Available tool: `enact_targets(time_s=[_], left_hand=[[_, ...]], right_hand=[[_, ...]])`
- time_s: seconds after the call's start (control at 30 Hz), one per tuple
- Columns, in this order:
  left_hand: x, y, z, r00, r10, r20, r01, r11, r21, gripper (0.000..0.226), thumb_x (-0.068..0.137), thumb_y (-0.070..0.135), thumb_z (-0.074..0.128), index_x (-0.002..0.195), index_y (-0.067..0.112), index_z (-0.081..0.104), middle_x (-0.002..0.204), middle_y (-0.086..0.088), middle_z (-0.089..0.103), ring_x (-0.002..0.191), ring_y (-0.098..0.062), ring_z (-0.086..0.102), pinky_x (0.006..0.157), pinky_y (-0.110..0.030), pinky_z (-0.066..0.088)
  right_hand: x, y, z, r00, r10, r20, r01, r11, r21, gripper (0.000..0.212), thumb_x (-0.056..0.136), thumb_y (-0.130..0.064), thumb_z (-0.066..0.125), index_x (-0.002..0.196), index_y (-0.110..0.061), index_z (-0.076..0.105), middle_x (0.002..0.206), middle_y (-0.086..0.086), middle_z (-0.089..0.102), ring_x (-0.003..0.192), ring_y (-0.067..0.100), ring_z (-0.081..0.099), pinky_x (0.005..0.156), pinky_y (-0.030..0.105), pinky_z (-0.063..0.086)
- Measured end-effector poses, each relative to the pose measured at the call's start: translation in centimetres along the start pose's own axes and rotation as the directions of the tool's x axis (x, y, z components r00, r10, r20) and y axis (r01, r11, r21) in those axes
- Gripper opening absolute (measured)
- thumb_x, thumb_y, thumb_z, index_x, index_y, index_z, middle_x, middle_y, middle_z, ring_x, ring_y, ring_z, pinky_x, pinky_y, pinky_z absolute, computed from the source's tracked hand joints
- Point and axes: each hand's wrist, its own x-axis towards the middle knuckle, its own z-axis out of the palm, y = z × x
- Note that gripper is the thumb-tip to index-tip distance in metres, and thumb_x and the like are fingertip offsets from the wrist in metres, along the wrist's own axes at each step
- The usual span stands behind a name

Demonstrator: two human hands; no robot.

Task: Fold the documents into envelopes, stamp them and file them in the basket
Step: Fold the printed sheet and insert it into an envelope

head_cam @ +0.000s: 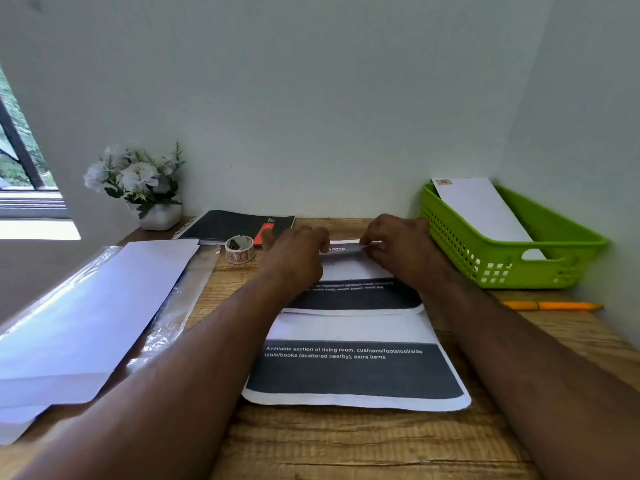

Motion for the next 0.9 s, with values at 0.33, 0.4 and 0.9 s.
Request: enact_targets(time_s=[0.33,0.4,0.9], left_hand=[[0.0,0.0,1.8,0.972,-0.082,0.220,0.132,0.966,-0.222,0.031,0.096,0.024,0.043,0.122,0.020,0.058,0.129,-0.008,0.061,0.116,-0.027,0.055,0.100,-0.037,0.042],[0.0,-0.3,2.5,0.964,-0.083,0.252,0.130,0.976,-0.177,0.038,0.101,0.031,0.040,0.136,0.022,0.048,0.141,-0.009,0.052,0.129,-0.027,0.047,0.108,-0.038,0.035],[0.7,-0.2,3.8,0.923,-0.038,0.382,0.019,0.998,0.053,0.055,0.102,0.041,0.017,0.155,0.029,0.008,0.163,0.011,0.003,0.150,-0.022,0.003,0.117,-0.054,0.005]], right_hand=[[-0.2,-0.3,-0.4,0.917,0.047,0.396,-0.107,0.985,0.132,0.018,0.083,-0.015,0.061,0.098,-0.017,0.070,0.099,-0.004,0.065,0.087,0.008,0.054,0.065,0.017,0.035],[-0.2,-0.7,-0.5,0.905,0.085,0.418,-0.164,0.974,0.157,0.020,0.084,-0.020,0.060,0.101,-0.017,0.071,0.099,-0.007,0.065,0.087,0.007,0.054,0.068,0.013,0.037],[0.1,-5.1,2.2,0.867,0.245,0.433,-0.112,0.944,-0.311,0.049,0.093,-0.027,0.040,0.141,-0.033,0.037,0.145,0.006,0.033,0.132,0.032,0.032,0.102,0.051,0.031]])
